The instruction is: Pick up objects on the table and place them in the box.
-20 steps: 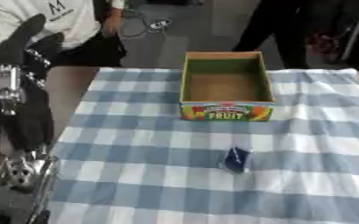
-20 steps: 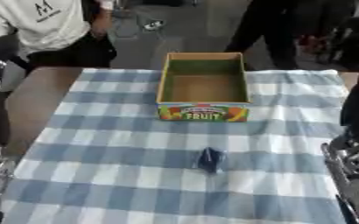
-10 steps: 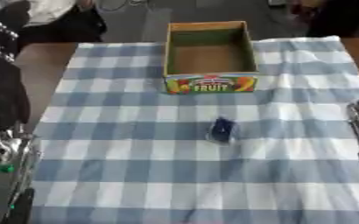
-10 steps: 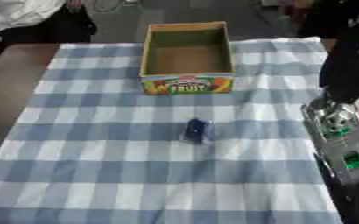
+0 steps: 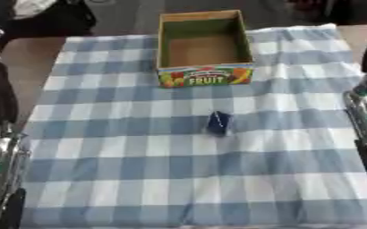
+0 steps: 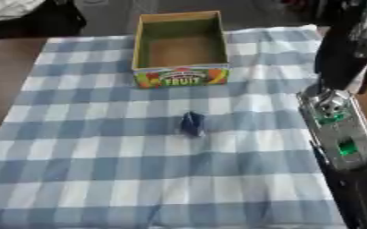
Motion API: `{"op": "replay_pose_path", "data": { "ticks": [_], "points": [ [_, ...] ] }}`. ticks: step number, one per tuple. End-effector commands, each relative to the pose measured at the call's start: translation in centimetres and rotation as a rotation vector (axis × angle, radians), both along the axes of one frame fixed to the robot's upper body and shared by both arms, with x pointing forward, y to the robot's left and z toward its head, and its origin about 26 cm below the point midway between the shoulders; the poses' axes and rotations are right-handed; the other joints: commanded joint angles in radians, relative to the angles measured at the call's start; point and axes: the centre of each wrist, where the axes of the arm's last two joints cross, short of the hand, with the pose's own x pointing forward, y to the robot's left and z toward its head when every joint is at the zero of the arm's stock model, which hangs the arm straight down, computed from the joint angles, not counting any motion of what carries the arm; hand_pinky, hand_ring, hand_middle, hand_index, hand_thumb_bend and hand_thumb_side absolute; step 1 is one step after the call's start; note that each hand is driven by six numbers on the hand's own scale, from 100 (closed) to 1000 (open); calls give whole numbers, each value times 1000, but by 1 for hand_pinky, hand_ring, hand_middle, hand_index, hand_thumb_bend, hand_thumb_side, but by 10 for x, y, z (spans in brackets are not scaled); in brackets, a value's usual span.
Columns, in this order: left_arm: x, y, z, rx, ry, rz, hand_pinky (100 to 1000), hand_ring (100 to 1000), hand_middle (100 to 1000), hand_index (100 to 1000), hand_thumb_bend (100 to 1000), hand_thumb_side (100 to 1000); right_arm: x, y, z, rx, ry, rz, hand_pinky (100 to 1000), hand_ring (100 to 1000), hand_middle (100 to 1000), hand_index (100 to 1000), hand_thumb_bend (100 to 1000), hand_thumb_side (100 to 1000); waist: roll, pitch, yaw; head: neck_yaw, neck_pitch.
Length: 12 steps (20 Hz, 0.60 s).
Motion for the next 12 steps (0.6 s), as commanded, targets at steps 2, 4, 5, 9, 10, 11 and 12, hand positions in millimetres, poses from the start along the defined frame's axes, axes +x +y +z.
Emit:
{"op": "replay_pose_path", "data": {
  "ticks": [2, 4, 5, 9, 10, 11, 12],
  "points": [
    [-1, 6, 4, 28, -13, 4, 861, 750, 869, 854, 276, 1000, 20, 0, 16, -255, 6, -67, 454, 643, 661, 744, 100, 1000, -4, -17, 2, -32, 1],
    [-1, 6, 3, 29, -10, 3, 860, 750, 869, 854, 276, 1000, 35, 1, 21, -413, 25, -108, 487, 672, 689, 767, 100, 1000, -6, -20, 4, -36, 1],
    [-2, 6, 2, 29, -9, 3, 860, 750, 869, 854, 276, 1000, 43, 1, 23, -487, 35, -132, 506, 686, 704, 778, 100, 1000, -6, -20, 5, -36, 1],
    [-2, 6, 1, 27, -6, -1, 860, 749, 868, 853, 275, 1000, 72, 4, 27, -712, 68, -222, 549, 716, 737, 801, 100, 1000, -8, -21, 13, -25, -1],
    [-2, 6, 1, 27, -5, -3, 860, 749, 868, 853, 273, 1000, 79, 6, 27, -753, 70, -235, 596, 743, 792, 813, 100, 1000, -9, -20, 16, -22, -3],
    [-2, 5, 1, 26, -4, -5, 860, 748, 868, 853, 272, 1000, 86, 8, 27, -783, 70, -236, 619, 752, 806, 822, 100, 1000, -9, -19, 18, -20, -5],
    [-2, 5, 1, 24, -3, -7, 860, 748, 868, 853, 271, 1000, 93, 9, 26, -810, 73, -241, 638, 763, 823, 836, 100, 1000, -10, -18, 21, -19, -6]
  ]
}}
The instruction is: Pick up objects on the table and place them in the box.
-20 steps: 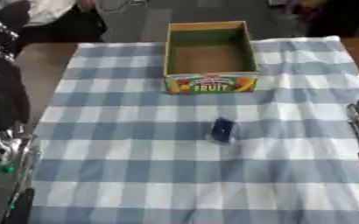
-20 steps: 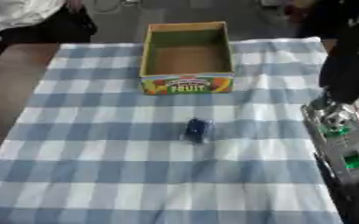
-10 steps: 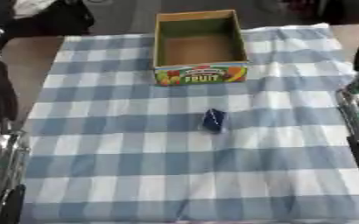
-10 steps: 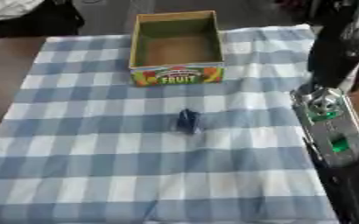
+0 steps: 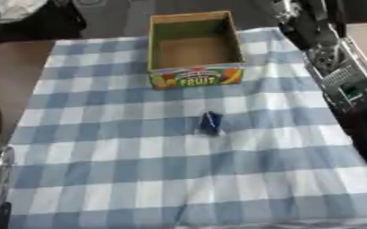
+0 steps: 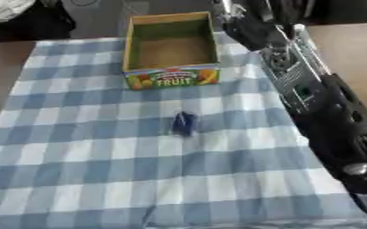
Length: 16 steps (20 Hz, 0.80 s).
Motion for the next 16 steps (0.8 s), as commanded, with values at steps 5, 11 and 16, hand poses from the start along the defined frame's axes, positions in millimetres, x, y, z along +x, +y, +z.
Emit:
{"op": "replay_pose_path", "data": {
  "ticks": [5, 11, 16],
  "points": [
    [-1, 0, 8, 5, -25, -19, 860, 748, 868, 853, 273, 1000, 44, 1, -3, -191, 8, -54, 685, 786, 851, 864, 100, 1000, -5, -2, 19, 15, -17],
    [-1, -6, 17, -16, -61, -43, 859, 748, 867, 853, 280, 1000, 68, -5, -24, -315, 56, -106, 713, 801, 868, 876, 100, 1000, -15, 17, 47, 60, -42],
    [-6, -10, 30, -34, -111, -63, 860, 746, 863, 850, 296, 1000, 78, -24, -43, -376, 107, -187, 748, 820, 881, 891, 165, 1000, -28, 30, 69, 69, -49]
  ]
}}
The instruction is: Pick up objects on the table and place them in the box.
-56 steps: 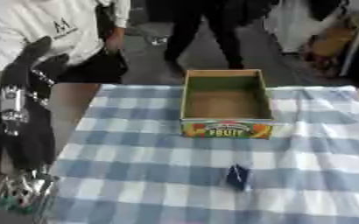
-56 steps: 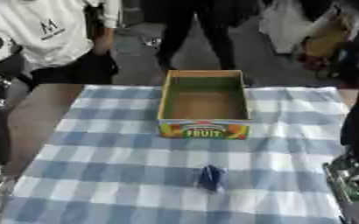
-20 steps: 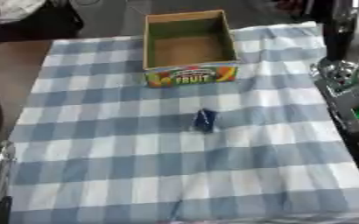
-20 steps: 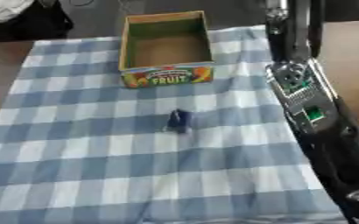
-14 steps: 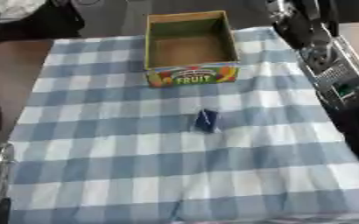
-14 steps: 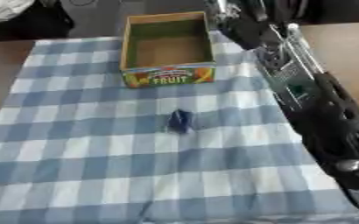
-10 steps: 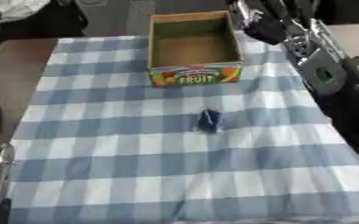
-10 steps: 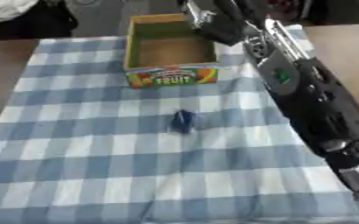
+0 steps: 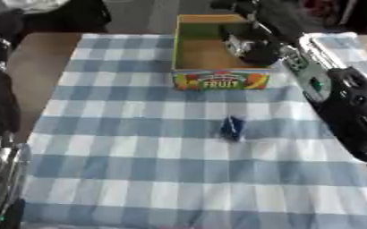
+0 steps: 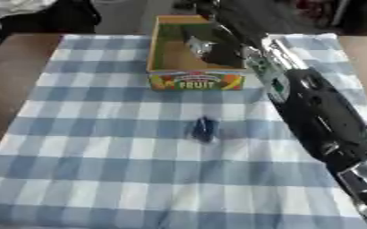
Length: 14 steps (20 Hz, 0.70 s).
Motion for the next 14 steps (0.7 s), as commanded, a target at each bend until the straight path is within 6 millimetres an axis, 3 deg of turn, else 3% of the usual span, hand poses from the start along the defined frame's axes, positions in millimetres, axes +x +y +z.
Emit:
{"op": "replay_pose_path", "data": {
  "ticks": [1, 2, 3, 4, 8, 13, 14],
  "points": [
    [-4, -3, 14, -12, -54, -16, 859, 746, 863, 850, 296, 1000, 6, -12, 5, -40, -12, -47, 740, 815, 877, 888, 145, 1000, -4, -9, 8, 13, -21],
    [-4, -3, 15, -13, -56, -16, 860, 746, 863, 849, 297, 1000, 7, -15, 1, -55, -3, -61, 771, 832, 886, 896, 224, 1000, -6, -8, 10, 15, -21],
    [-4, -3, 15, -14, -57, -16, 860, 746, 863, 849, 297, 1000, 8, -19, -3, -74, 9, -76, 765, 829, 884, 893, 208, 1000, -8, -7, 13, 16, -21],
    [-4, -3, 16, -15, -58, -16, 859, 746, 863, 849, 298, 1000, 8, -22, -5, -88, 16, -85, 797, 846, 899, 907, 267, 1000, -9, -7, 14, 18, -21],
    [-4, -3, 17, -14, -60, -14, 859, 746, 863, 849, 300, 1000, 9, -35, -17, -148, 52, -129, 813, 852, 900, 913, 336, 1000, -13, -8, 14, 20, -17],
    [-4, -2, 16, -10, -56, -11, 859, 746, 863, 849, 299, 1000, 7, -47, -30, -191, 75, -160, 816, 852, 898, 915, 389, 1000, -14, -12, 8, 13, -18],
    [-4, -2, 16, -9, -56, -10, 859, 746, 863, 849, 299, 1000, 6, -48, -32, -198, 78, -163, 818, 853, 901, 916, 366, 1000, -14, -13, 8, 12, -20]
  ]
}}
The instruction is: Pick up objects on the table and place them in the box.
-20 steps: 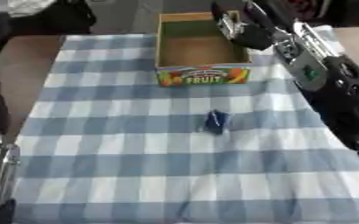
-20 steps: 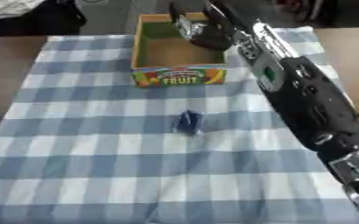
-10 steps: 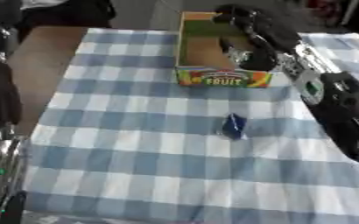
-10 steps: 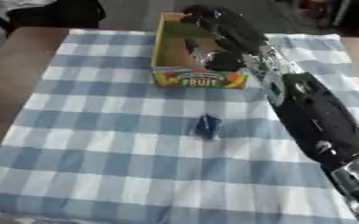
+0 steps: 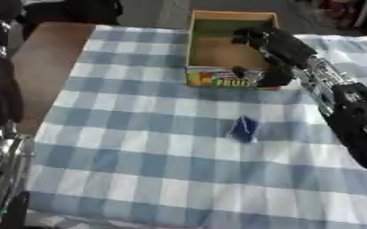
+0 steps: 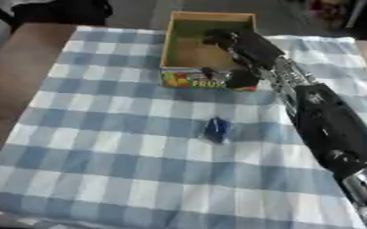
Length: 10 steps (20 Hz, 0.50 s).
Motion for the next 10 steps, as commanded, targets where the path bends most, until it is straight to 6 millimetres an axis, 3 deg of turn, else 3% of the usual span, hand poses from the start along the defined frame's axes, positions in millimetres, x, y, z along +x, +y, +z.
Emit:
{"op": "replay_pose_path", "data": {
  "ticks": [1, 10],
  "points": [
    [-2, 2, 9, 6, -32, 2, 859, 746, 863, 849, 298, 1000, 0, -11, 5, -32, -17, -19, 815, 851, 900, 912, 369, 1000, 2, -18, -2, 2, -21],
    [-2, 2, 9, 11, -30, 4, 858, 746, 863, 850, 297, 1000, -9, -20, -14, -49, 12, -14, 768, 832, 883, 906, 337, 1000, 1, -20, -4, -2, -24]
  ]
}}
